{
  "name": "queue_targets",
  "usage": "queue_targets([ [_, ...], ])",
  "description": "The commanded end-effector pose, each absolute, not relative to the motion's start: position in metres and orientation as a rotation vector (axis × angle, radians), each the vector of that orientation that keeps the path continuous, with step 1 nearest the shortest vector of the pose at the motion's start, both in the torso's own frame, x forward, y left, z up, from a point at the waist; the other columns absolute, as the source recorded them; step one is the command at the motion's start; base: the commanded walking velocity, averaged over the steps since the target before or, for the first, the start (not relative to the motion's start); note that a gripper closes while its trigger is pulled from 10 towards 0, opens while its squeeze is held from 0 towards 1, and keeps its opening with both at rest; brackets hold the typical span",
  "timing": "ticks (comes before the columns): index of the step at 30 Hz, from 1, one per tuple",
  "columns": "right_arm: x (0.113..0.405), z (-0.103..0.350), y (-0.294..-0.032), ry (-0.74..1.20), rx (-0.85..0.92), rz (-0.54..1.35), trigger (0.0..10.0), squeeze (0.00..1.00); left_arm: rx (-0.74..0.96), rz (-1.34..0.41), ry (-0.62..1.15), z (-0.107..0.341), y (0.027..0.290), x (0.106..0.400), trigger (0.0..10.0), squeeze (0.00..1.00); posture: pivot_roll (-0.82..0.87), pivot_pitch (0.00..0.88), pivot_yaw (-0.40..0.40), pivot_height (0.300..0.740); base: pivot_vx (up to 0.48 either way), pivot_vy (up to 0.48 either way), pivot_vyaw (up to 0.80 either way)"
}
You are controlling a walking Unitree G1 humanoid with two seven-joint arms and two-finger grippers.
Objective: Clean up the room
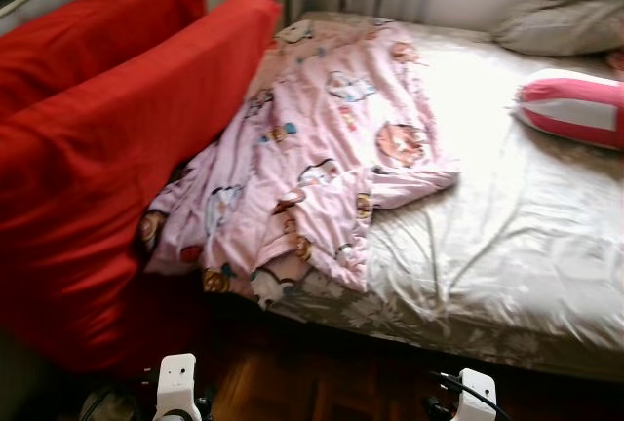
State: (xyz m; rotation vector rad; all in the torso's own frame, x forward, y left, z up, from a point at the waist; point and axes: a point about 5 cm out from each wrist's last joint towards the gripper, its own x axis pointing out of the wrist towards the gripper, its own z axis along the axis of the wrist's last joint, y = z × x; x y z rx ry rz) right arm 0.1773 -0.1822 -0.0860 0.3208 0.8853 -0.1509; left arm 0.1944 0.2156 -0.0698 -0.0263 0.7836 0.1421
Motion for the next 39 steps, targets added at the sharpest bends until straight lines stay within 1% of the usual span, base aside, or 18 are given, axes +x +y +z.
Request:
queue_targets([
  [1, 0.174, -0.088, -0.183, 0.898, 0.321, -0.153, 10.0, 0.0, -0.023, 0.138, 0.813, -0.074, 0.215, 0.188, 10.0, 0.0, 0.05, 0.145, -0.043, 0.74, 0.307, 0.0, 0.8],
  [5, 0.173, -0.088, -0.182, 0.9, 0.321, -0.15, 10.0, 0.0, -0.022, 0.134, 0.813, -0.074, 0.214, 0.188, 10.0, 0.0, 0.05, 0.145, -0.043, 0.74, 0.311, 0.0, 0.62],
  [8, 0.173, -0.088, -0.181, 0.901, 0.336, -0.159, 10.0, 0.0, -0.022, 0.132, 0.812, -0.074, 0.213, 0.189, 10.0, 0.0, 0.06, 0.145, -0.044, 0.74, 0.325, 0.0, 0.0],
  [12, 0.173, -0.088, -0.181, 0.904, 0.312, -0.145, 10.0, 0.0, -0.021, 0.131, 0.81, -0.074, 0.213, 0.189, 10.0, 0.0, 0.06, 0.145, -0.044, 0.74, 0.339, 0.0, 0.0],
  [17, 0.173, -0.088, -0.181, 0.902, 0.309, -0.136, 10.0, 0.0, -0.023, 0.129, 0.804, -0.073, 0.212, 0.19, 10.0, 0.0, 0.06, 0.141, -0.048, 0.74, 0.348, 0.0, 0.79],
  [22, 0.175, -0.087, -0.18, 0.896, 0.305, -0.109, 10.0, 0.0, -0.025, 0.129, 0.799, -0.073, 0.211, 0.191, 10.0, 0.0, 0.05, 0.14, -0.049, 0.74, 0.339, 0.0, 0.0],
  [31, 0.175, -0.087, -0.182, 0.888, 0.307, -0.131, 10.0, 0.0, -0.024, 0.127, 0.785, -0.072, 0.209, 0.193, 10.0, 0.0, 0.05, 0.139, -0.053, 0.74, 0.0, 0.0, 0.0],
  [35, 0.181, -0.083, -0.191, 0.851, 0.316, -0.168, 10.0, 0.0, -0.023, 0.114, 0.755, -0.068, 0.208, 0.198, 10.0, 0.0, 0.05, 0.136, -0.052, 0.74, 0.0, 0.0, 0.0],
  [37, 0.195, -0.074, -0.193, 0.774, 0.31, -0.145, 10.0, 0.0, -0.046, 0.118, 0.667, -0.059, 0.207, 0.212, 10.0, 0.0, 0.05, 0.132, -0.052, 0.74, 0.0, 0.0, 0.0],
  [38, 0.197, -0.073, -0.193, 0.765, 0.307, -0.138, 10.0, 0.0, -0.049, 0.117, 0.653, -0.057, 0.207, 0.214, 10.0, 0.0, 0.04, 0.132, -0.052, 0.74, 0.0, 0.0, 0.0],
  [39, 0.205, -0.068, -0.191, 0.729, 0.281, -0.1, 10.0, 0.0, -0.058, 0.112, 0.598, -0.051, 0.207, 0.221, 10.0, 0.0, 0.04, 0.129, -0.052, 0.74, 0.0, 0.0, 0.0],
])
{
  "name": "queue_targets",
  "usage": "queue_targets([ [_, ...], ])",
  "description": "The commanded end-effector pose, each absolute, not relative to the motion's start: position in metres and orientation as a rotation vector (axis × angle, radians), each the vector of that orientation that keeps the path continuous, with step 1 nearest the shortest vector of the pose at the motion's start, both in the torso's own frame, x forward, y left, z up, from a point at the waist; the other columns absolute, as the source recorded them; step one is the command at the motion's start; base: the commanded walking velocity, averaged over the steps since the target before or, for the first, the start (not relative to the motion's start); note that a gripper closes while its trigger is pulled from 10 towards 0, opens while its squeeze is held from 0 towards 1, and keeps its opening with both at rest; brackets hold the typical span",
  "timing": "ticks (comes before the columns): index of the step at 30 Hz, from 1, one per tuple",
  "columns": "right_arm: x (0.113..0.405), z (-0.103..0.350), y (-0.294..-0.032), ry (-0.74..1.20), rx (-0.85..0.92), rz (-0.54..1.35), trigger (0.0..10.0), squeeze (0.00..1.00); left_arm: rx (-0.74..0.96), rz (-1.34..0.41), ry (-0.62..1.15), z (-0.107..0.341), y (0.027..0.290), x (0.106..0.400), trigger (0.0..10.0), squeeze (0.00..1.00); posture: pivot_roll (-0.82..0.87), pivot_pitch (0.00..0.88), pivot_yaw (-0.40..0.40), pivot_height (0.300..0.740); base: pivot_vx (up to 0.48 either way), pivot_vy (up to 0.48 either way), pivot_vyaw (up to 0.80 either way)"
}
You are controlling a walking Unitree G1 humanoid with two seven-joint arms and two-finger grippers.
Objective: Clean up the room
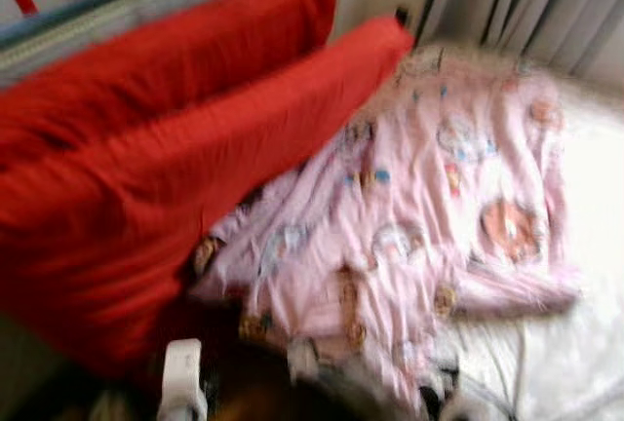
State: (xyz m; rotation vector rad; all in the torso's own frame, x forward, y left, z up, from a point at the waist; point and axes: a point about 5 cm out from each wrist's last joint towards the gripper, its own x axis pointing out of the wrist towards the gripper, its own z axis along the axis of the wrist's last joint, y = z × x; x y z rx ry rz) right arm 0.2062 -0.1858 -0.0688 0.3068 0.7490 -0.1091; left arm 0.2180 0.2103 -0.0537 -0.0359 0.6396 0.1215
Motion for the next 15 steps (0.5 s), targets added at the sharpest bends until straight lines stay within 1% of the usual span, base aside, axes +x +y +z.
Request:
queue_targets([
  [1, 0.207, -0.066, -0.191, 0.717, 0.272, -0.087, 10.0, 0.0, -0.059, 0.111, 0.579, -0.048, 0.207, 0.224, 10.0, 0.0, 0.04, 0.129, -0.052, 0.74, 0.0, 0.0, 0.0],
  [4, 0.225, -0.053, -0.189, 0.615, 0.26, -0.049, 10.0, 0.0, -0.077, 0.116, 0.477, -0.035, 0.209, 0.237, 10.0, 0.0, 0.05, 0.124, -0.055, 0.74, 0.0, 0.0, 0.0],
  [5, 0.233, -0.046, -0.19, 0.564, 0.239, -0.042, 10.0, 0.0, -0.077, 0.107, 0.401, -0.024, 0.21, 0.246, 10.0, 0.0, 0.05, 0.12, -0.055, 0.74, 0.0, 0.0, 0.0],
  [7, 0.241, -0.039, -0.19, 0.517, 0.241, -0.035, 10.0, 0.0, -0.076, 0.099, 0.328, -0.013, 0.21, 0.255, 10.0, 0.0, 0.05, 0.118, -0.054, 0.74, 0.0, 0.0, 0.0],
  [10, 0.251, -0.03, -0.189, 0.453, 0.233, -0.002, 10.0, 0.0, -0.064, 0.084, 0.241, 0.0, 0.209, 0.262, 10.0, 0.0, 0.05, 0.11, -0.05, 0.74, 0.0, 0.0, 0.0],
  [13, 0.259, -0.02, -0.184, 0.384, 0.168, 0.064, 10.0, 0.0, -0.051, 0.067, 0.162, 0.011, 0.207, 0.265, 10.0, 0.0, 0.04, 0.1, -0.048, 0.74, 0.0, 0.0, 0.0],
  [15, 0.261, -0.017, -0.183, 0.353, 0.171, 0.066, 10.0, 0.0, -0.047, 0.067, 0.137, 0.014, 0.207, 0.264, 10.0, 0.0, 0.04, 0.096, -0.048, 0.74, 0.0, 0.0, 0.0],
])
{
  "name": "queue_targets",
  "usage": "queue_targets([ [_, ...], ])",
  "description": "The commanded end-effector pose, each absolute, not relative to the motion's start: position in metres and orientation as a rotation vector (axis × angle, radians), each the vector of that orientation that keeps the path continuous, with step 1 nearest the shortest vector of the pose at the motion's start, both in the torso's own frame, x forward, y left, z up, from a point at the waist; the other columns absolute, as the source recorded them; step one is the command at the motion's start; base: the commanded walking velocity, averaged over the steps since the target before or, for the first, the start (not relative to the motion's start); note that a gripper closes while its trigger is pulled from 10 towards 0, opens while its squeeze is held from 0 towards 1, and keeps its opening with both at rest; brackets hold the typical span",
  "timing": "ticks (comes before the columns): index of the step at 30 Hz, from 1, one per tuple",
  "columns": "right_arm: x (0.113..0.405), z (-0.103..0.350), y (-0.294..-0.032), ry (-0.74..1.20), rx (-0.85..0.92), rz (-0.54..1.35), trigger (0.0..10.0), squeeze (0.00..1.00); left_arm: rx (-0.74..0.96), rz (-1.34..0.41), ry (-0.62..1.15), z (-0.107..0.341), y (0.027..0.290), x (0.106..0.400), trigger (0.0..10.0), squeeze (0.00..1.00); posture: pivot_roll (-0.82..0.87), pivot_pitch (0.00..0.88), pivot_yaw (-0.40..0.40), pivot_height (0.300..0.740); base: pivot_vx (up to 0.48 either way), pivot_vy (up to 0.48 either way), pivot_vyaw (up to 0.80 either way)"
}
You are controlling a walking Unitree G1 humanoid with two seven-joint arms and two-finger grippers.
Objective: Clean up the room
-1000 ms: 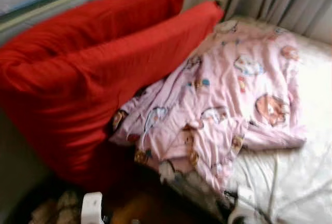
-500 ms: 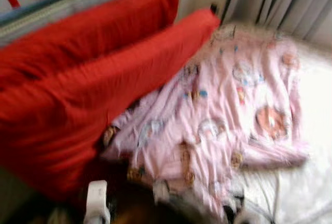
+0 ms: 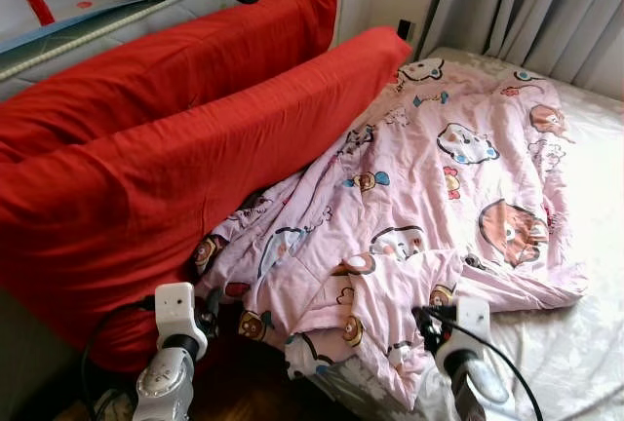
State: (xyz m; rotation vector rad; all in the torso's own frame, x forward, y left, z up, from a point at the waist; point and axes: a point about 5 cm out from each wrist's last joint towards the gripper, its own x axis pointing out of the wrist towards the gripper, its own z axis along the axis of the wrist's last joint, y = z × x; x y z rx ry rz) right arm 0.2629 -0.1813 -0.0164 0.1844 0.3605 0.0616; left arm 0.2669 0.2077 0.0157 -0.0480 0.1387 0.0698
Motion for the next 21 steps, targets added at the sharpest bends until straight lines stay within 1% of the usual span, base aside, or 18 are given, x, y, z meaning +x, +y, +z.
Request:
queue_targets([
  [1, 0.262, -0.015, -0.183, 0.333, 0.173, 0.063, 10.0, 0.0, -0.041, 0.063, 0.124, 0.016, 0.206, 0.263, 10.0, 0.0, 0.04, 0.094, -0.048, 0.74, 0.0, 0.0, 0.0],
  [2, 0.262, -0.01, -0.185, 0.287, 0.173, 0.057, 10.0, 0.0, -0.031, 0.054, 0.11, 0.017, 0.206, 0.26, 10.0, 0.0, 0.04, 0.092, -0.046, 0.74, 0.0, 0.0, 0.0],
  [7, 0.258, -0.006, -0.186, 0.215, 0.207, 0.013, 10.0, 0.0, -0.026, 0.053, 0.099, 0.017, 0.209, 0.253, 10.0, 0.0, 0.04, 0.089, -0.04, 0.74, 0.0, 0.0, 0.0],
  [14, 0.26, 0.005, -0.169, 0.154, 0.112, 0.118, 10.0, 0.0, -0.022, 0.044, 0.082, 0.026, 0.21, 0.258, 10.0, 0.0, 0.03, 0.085, -0.033, 0.74, 0.0, 0.0, 0.0],
  [16, 0.262, 0.006, -0.17, 0.156, 0.092, 0.111, 10.0, 0.0, -0.022, 0.042, 0.08, 0.027, 0.209, 0.26, 10.0, 0.0, 0.02, 0.083, -0.031, 0.74, 0.0, 0.0, 0.0],
  [17, 0.264, 0.006, -0.173, 0.17, 0.09, 0.073, 10.0, 0.0, -0.023, 0.04, 0.079, 0.028, 0.208, 0.262, 10.0, 0.0, 0.02, 0.082, -0.03, 0.74, 0.0, 0.0, 0.0],
  [18, 0.265, 0.005, -0.174, 0.18, 0.098, 0.045, 10.0, 0.0, -0.023, 0.036, 0.077, 0.028, 0.207, 0.262, 10.0, 0.0, 0.02, 0.081, -0.029, 0.735, 0.0, 0.0, 0.0],
  [19, 0.267, 0.005, -0.175, 0.187, 0.117, 0.009, 10.0, 0.0, -0.01, 0.015, 0.075, 0.029, 0.204, 0.263, 10.0, 0.0, 0.02, 0.081, -0.028, 0.72, 0.0, 0.0, 0.0],
  [21, 0.269, 0.007, -0.174, 0.178, 0.136, -0.013, 10.0, 0.0, 0.016, -0.026, 0.069, 0.031, 0.198, 0.263, 10.0, 0.0, 0.02, 0.085, -0.028, 0.705, 0.0, 0.0, 0.0],
])
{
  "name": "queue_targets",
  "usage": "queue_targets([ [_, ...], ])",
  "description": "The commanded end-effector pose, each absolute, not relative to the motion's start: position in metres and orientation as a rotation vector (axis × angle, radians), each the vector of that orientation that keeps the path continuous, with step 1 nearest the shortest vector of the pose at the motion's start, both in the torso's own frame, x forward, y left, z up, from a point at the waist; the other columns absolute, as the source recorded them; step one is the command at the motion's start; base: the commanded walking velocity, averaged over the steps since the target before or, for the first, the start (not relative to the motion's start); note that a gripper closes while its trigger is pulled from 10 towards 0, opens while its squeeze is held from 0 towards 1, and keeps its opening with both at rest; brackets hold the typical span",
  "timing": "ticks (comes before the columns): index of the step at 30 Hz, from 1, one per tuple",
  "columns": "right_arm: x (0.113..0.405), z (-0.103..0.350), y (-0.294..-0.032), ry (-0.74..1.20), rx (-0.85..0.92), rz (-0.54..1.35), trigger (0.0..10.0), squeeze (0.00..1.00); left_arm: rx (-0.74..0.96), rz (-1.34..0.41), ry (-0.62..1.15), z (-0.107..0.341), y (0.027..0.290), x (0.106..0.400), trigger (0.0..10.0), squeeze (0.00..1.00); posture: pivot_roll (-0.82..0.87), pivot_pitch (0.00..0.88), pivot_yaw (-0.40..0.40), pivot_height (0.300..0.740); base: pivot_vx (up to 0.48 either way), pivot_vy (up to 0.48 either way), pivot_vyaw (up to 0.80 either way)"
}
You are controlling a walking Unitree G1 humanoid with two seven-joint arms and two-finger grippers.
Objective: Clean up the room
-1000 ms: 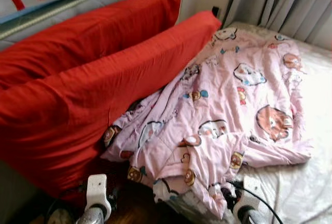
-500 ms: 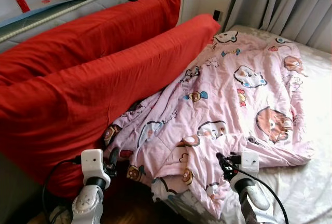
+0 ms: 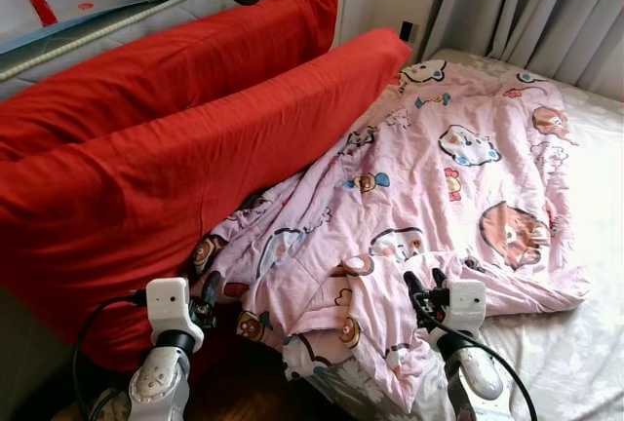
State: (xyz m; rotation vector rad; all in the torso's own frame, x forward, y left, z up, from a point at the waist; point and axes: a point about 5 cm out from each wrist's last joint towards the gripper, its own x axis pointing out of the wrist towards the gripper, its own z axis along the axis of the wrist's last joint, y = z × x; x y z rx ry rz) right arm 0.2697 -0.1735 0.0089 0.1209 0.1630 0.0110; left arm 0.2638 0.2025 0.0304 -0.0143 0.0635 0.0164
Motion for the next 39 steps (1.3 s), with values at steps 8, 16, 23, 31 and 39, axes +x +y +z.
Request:
queue_targets([
  [8, 0.272, 0.012, -0.161, 0.141, 0.178, 0.012, 10.0, 0.0, -0.009, 0.013, 0.053, 0.036, 0.202, 0.267, 10.0, 0.0, 0.05, 0.126, -0.045, 0.685, 0.0, 0.0, 0.0],
  [16, 0.275, 0.014, -0.161, 0.15, 0.173, 0.002, 10.0, 0.0, -0.012, 0.015, 0.053, 0.038, 0.201, 0.268, 10.0, 0.0, 0.04, 0.135, -0.052, 0.685, 0.0, 0.0, 0.0],
  [23, 0.276, 0.009, -0.164, 0.204, 0.152, 0.008, 10.0, 0.0, -0.013, 0.009, 0.052, 0.039, 0.198, 0.269, 10.0, 0.0, 0.04, 0.138, -0.053, 0.685, 0.0, 0.0, 0.0],
  [31, 0.275, 0.008, -0.16, 0.201, 0.161, 0.035, 10.0, 0.0, -0.012, 0.015, 0.049, 0.041, 0.199, 0.271, 10.0, 0.0, 0.04, 0.147, -0.053, 0.65, 0.0, 0.0, 0.0],
  [39, 0.273, 0.007, -0.156, 0.201, 0.174, 0.051, 10.0, 0.0, -0.015, 0.018, 0.047, 0.042, 0.199, 0.272, 10.0, 0.0, 0.04, 0.152, -0.056, 0.65, 0.0, 0.0, 0.0],
])
